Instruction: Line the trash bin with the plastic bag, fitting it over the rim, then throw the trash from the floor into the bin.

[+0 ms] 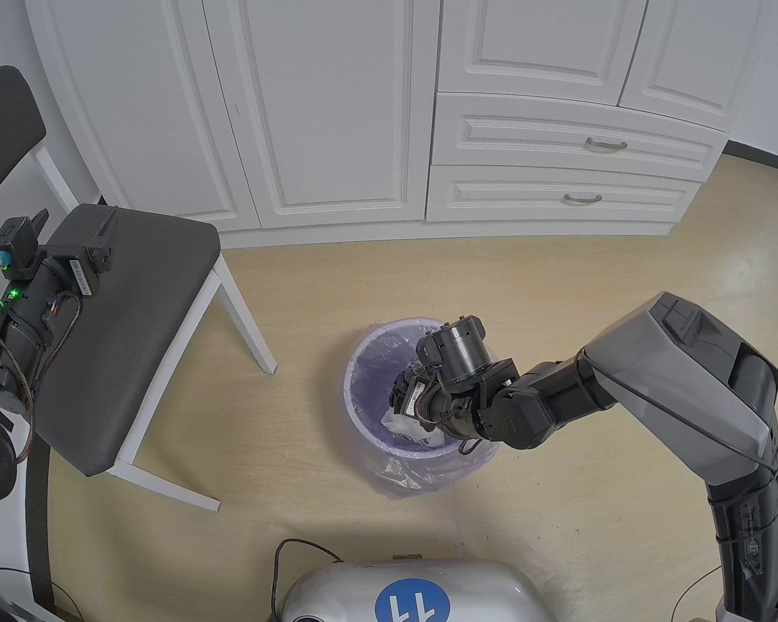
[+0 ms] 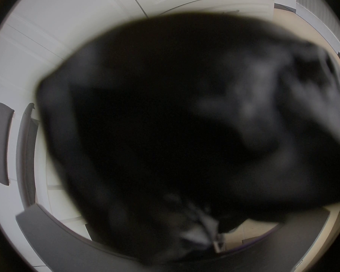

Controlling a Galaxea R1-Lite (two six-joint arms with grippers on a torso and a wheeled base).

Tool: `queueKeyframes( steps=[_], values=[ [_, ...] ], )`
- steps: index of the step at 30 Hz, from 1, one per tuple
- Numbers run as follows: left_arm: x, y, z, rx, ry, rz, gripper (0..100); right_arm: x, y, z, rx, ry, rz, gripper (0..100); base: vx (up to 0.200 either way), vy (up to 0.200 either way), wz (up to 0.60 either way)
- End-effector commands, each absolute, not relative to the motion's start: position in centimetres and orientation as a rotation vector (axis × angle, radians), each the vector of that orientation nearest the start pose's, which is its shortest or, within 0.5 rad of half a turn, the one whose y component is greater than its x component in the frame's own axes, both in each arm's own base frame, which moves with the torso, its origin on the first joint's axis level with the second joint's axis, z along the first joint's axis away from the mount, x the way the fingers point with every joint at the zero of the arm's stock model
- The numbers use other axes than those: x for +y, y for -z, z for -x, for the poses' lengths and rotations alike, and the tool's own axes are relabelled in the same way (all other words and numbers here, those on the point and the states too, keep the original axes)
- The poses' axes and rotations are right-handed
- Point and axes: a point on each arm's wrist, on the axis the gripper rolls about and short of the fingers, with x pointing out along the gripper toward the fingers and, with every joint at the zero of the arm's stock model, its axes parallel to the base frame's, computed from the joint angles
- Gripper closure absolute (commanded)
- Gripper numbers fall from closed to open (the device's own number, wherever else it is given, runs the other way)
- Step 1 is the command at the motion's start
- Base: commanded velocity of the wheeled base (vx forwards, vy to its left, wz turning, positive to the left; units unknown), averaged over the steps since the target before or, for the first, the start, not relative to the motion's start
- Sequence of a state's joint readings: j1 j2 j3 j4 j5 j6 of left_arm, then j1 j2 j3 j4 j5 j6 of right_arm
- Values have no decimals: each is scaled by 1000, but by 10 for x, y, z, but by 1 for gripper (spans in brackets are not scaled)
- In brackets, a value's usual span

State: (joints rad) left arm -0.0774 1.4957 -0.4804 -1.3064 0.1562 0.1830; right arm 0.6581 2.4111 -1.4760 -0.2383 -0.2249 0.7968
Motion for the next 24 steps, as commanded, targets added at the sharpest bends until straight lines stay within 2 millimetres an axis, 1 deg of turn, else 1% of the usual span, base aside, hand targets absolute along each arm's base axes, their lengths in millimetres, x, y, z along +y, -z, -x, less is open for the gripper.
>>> queueKeyframes(
  steps=[1, 12, 22, 24],
  values=[
    [-15, -220, -232, -280, -104, -147, 0, 281, -36, -372, 752, -134, -461, 100, 0, 0, 0],
    [-14, -219, -233, -278, -105, -148, 0, 283, -37, -375, 708, -154, -491, 100, 0, 0, 0],
    [-14, -220, -233, -280, -105, -146, 0, 284, -29, -377, 714, -143, -484, 100, 0, 0, 0],
    [-14, -219, -233, -278, -105, -146, 0, 286, -24, -378, 715, -141, -481, 100, 0, 0, 0]
  ],
)
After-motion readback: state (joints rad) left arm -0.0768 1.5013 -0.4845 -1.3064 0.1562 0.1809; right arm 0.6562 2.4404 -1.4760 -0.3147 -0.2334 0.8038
